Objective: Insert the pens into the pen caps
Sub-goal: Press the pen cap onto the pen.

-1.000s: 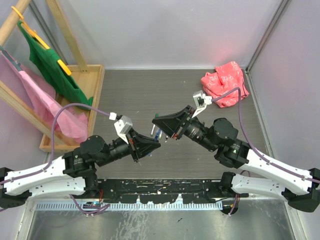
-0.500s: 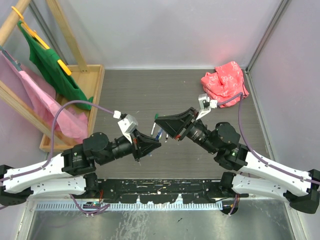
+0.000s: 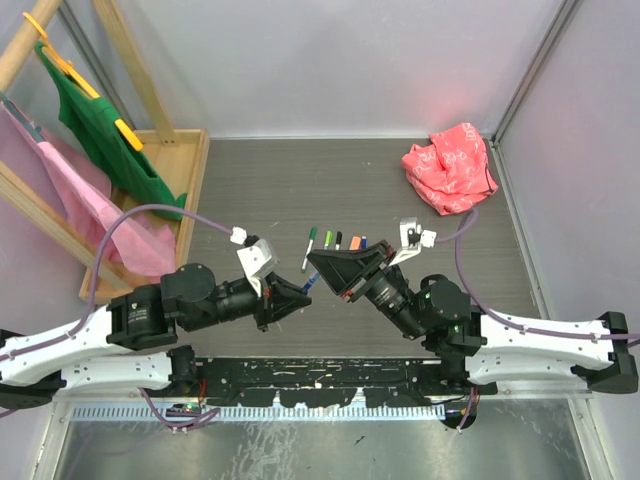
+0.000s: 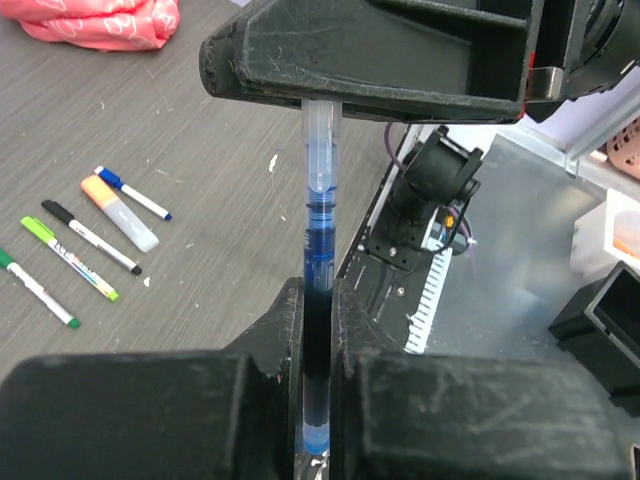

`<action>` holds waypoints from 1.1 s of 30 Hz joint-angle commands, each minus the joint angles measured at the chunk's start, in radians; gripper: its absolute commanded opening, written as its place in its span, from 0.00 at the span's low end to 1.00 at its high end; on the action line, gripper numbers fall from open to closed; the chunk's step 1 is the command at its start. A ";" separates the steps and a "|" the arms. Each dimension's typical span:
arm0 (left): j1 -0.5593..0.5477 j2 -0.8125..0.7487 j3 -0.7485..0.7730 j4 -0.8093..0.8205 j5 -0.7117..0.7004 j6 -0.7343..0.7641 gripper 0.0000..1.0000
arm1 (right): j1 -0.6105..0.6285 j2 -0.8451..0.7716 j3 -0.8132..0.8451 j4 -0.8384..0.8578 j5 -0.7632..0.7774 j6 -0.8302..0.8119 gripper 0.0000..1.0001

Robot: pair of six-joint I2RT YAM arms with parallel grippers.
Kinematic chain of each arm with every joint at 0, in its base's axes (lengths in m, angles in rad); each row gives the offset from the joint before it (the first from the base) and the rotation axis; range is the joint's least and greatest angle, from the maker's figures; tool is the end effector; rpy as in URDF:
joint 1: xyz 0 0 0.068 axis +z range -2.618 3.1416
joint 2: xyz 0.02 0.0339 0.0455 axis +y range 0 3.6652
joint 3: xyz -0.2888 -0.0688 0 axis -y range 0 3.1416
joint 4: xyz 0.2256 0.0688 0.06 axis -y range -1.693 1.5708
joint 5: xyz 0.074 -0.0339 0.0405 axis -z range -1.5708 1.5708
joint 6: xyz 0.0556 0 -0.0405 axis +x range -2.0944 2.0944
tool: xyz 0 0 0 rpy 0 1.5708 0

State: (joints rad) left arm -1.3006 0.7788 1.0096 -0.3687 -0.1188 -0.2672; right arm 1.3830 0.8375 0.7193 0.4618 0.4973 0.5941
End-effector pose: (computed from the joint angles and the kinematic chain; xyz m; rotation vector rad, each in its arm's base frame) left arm 0.0459 -0.1412 0.4086 0.8189 1.6325 -1.0446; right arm 0.0584 0.1655 0.4024 -0.0679 1.4002 1.3798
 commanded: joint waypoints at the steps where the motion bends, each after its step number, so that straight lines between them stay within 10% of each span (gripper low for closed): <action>1: 0.029 0.001 0.138 0.445 -0.131 0.046 0.00 | 0.155 0.124 -0.102 -0.296 -0.146 0.061 0.00; 22: 0.029 0.041 0.161 0.597 -0.115 0.002 0.00 | 0.341 0.377 -0.213 -0.142 0.011 0.174 0.00; 33: 0.029 0.015 0.129 0.593 -0.127 -0.003 0.00 | 0.344 0.207 -0.226 -0.173 0.163 0.161 0.00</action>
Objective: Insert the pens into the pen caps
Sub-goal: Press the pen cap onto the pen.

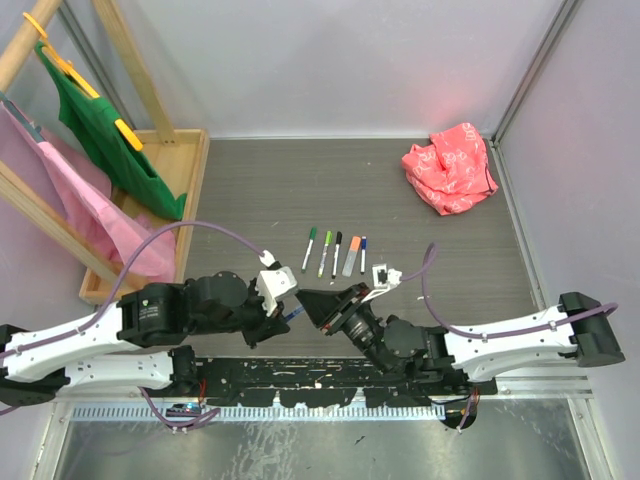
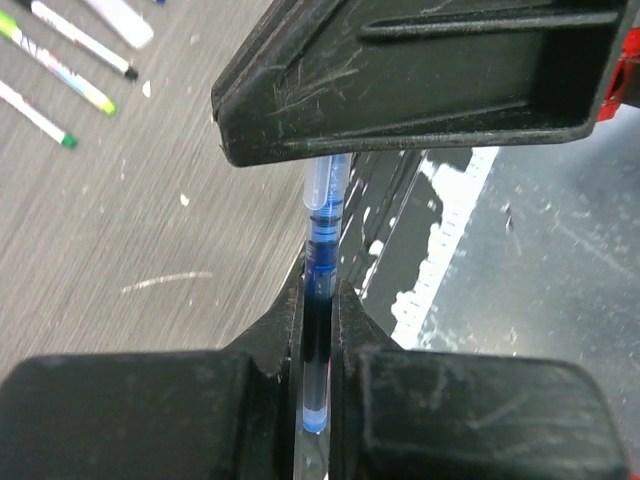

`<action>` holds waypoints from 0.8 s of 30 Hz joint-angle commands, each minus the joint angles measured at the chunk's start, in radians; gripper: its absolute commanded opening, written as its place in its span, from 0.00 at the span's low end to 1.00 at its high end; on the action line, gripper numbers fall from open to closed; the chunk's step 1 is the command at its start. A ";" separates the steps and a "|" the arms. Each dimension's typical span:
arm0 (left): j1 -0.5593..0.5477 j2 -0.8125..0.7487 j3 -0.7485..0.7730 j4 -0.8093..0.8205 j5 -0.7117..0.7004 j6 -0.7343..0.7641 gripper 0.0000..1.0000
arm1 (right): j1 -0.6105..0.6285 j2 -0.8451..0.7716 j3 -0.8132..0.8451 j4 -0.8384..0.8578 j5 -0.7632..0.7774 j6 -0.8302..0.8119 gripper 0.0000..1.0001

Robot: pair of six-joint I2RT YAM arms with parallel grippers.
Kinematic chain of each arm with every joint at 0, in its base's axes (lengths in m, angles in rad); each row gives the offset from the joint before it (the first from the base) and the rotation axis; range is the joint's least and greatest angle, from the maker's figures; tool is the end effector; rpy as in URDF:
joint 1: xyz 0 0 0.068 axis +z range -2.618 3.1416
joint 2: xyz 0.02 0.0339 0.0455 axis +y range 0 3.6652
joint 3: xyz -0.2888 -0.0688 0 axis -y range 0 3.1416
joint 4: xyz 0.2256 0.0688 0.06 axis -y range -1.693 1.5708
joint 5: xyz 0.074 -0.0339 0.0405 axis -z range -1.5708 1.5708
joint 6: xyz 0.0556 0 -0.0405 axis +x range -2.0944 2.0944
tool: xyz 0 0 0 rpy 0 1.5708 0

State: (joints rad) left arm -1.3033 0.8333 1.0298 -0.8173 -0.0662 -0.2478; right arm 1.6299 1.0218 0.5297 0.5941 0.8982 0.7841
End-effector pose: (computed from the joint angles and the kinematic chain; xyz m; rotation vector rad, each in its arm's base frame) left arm 0.0407 -0.1347 0.3548 1.1272 2.0117 -0.7756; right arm 0.0313 0.2068 0.3172 0.1110 1.6441 1.2555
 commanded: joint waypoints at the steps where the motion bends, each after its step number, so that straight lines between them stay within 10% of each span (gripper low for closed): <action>1: 0.032 -0.041 0.107 1.037 -0.175 -0.025 0.00 | 0.094 0.007 -0.020 -0.325 -0.223 -0.045 0.00; 16: 0.031 -0.069 0.043 0.902 -0.104 -0.090 0.00 | -0.011 -0.115 0.351 -0.582 -0.128 -0.386 0.00; 24: 0.032 -0.085 -0.022 0.851 -0.093 -0.141 0.00 | -0.012 -0.141 0.476 -0.534 -0.147 -0.548 0.17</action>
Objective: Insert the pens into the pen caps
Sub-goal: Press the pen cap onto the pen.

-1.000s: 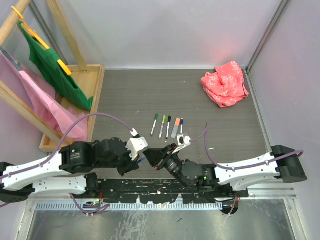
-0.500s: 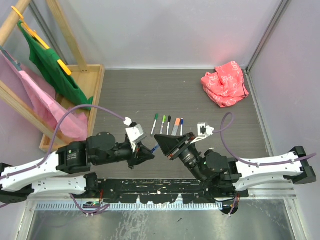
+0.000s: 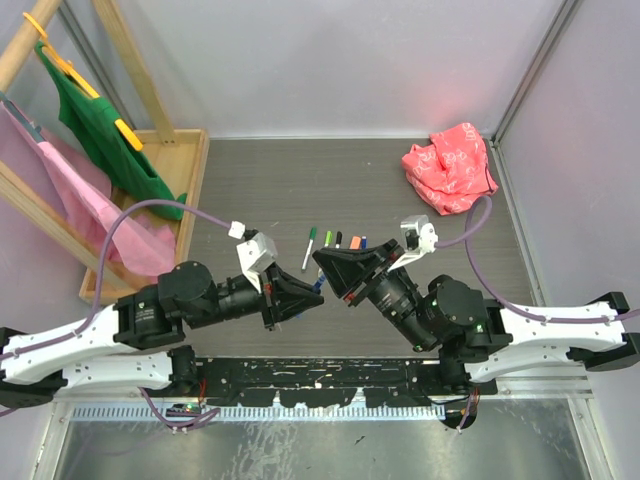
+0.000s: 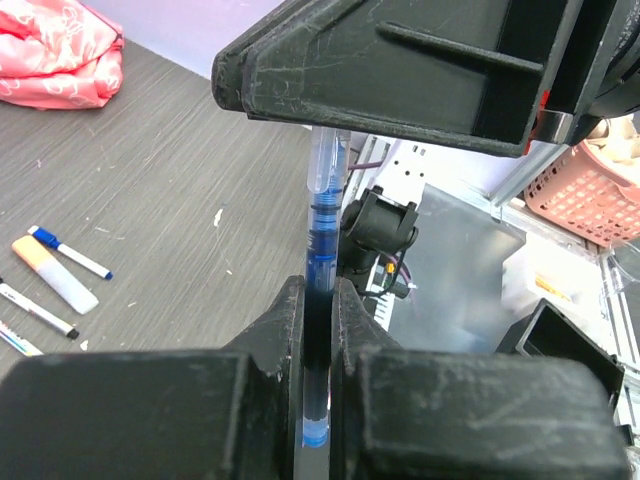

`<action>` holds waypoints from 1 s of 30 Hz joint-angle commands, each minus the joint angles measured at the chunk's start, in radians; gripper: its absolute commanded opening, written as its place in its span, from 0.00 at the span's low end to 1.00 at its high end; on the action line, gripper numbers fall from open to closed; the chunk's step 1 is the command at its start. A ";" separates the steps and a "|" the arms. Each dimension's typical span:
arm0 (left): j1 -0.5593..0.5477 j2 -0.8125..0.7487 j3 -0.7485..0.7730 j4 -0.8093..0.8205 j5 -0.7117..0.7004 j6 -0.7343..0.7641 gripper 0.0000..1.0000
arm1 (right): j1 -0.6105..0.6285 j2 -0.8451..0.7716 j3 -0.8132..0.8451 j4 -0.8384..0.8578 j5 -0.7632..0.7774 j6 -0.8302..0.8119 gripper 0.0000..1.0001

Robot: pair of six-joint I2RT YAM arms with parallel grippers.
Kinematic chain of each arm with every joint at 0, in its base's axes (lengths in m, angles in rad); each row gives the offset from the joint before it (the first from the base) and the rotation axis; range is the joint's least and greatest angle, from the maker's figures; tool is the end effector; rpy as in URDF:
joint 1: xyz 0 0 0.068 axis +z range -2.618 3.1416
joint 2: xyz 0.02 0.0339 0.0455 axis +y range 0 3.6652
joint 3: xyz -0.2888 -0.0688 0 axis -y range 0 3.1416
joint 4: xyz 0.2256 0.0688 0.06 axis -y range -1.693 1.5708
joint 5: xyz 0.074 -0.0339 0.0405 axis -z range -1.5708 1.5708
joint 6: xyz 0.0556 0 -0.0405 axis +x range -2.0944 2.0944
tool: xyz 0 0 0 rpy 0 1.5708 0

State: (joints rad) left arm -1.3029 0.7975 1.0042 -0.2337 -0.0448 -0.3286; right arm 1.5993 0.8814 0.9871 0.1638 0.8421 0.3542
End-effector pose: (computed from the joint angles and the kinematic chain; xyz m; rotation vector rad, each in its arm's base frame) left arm 0.0438 -0.1500 0.4217 0.7812 1.5558 -1.2070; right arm 0.0369 0.1624 0.4494 -0.1341 1.4737 1.0688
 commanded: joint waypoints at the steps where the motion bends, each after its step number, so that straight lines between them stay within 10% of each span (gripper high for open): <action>1: 0.031 -0.054 -0.005 0.268 -0.115 -0.064 0.00 | 0.019 -0.005 0.024 -0.096 -0.098 -0.134 0.17; 15: 0.031 -0.110 -0.102 0.191 -0.062 -0.129 0.00 | 0.019 -0.079 0.039 -0.067 -0.176 -0.219 0.52; 30: 0.031 -0.132 -0.135 0.242 0.108 -0.125 0.00 | 0.020 -0.134 0.012 -0.021 -0.204 -0.108 0.55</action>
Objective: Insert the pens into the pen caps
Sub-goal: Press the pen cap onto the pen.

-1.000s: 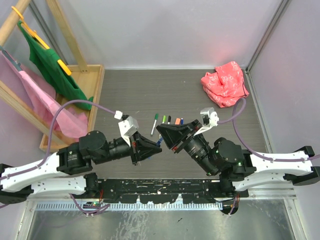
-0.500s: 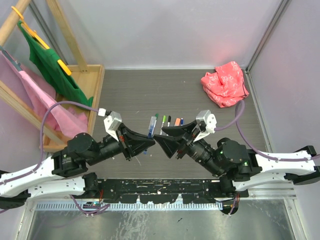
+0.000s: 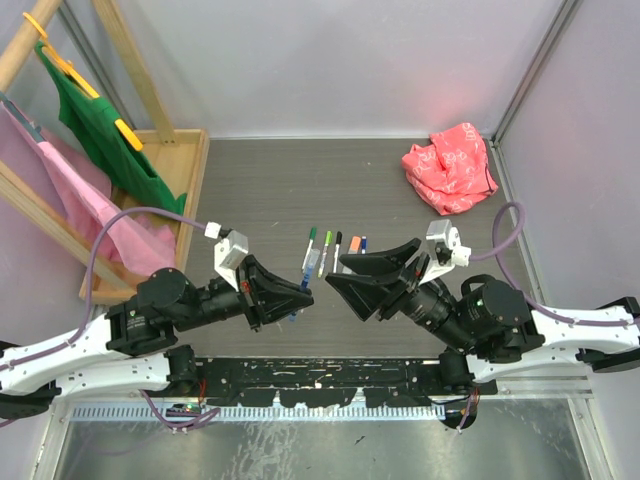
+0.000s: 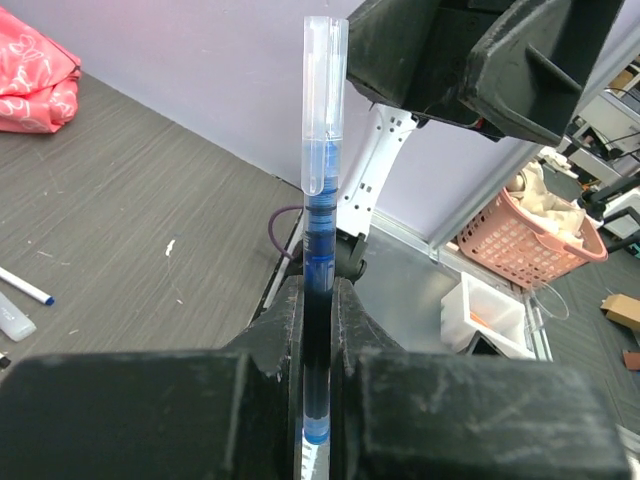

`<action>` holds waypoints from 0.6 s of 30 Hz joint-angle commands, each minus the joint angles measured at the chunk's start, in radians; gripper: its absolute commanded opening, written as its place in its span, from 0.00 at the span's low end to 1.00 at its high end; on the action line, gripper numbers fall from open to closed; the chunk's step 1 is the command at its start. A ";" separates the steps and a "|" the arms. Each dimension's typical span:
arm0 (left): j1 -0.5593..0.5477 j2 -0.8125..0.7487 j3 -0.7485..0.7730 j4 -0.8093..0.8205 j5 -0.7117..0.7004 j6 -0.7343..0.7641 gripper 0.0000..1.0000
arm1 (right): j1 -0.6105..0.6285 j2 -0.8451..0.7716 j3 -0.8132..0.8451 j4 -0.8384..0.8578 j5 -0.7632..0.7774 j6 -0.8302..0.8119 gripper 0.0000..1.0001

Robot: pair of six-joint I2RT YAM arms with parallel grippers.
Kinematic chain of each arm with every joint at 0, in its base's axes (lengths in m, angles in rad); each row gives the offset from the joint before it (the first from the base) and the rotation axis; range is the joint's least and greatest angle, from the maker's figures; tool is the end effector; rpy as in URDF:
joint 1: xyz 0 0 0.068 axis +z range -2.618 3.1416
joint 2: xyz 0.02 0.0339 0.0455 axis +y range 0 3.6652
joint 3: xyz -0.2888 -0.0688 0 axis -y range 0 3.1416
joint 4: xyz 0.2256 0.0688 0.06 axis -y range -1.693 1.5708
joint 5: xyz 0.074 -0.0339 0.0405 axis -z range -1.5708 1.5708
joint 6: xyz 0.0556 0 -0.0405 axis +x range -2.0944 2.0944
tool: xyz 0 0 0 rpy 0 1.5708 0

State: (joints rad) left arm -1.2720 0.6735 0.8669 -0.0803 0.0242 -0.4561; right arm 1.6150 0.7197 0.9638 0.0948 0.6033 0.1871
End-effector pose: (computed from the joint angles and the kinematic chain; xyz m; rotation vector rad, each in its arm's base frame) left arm 0.0378 -0.1274 0.4105 0.6653 1.4839 -1.3977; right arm 0.0262 0.1215 0.4564 -0.4095 1.3247 1.1607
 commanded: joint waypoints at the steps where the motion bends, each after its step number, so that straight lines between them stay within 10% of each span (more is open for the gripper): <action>1: 0.000 -0.008 0.001 0.093 0.040 0.000 0.00 | 0.003 0.041 0.044 0.048 0.039 0.061 0.55; 18: 0.000 0.020 0.007 0.114 0.106 -0.001 0.00 | 0.003 0.092 0.048 0.108 0.069 0.091 0.46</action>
State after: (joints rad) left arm -1.2720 0.6975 0.8631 -0.0410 0.1009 -0.4568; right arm 1.6150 0.8371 0.9989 0.1146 0.6491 0.2600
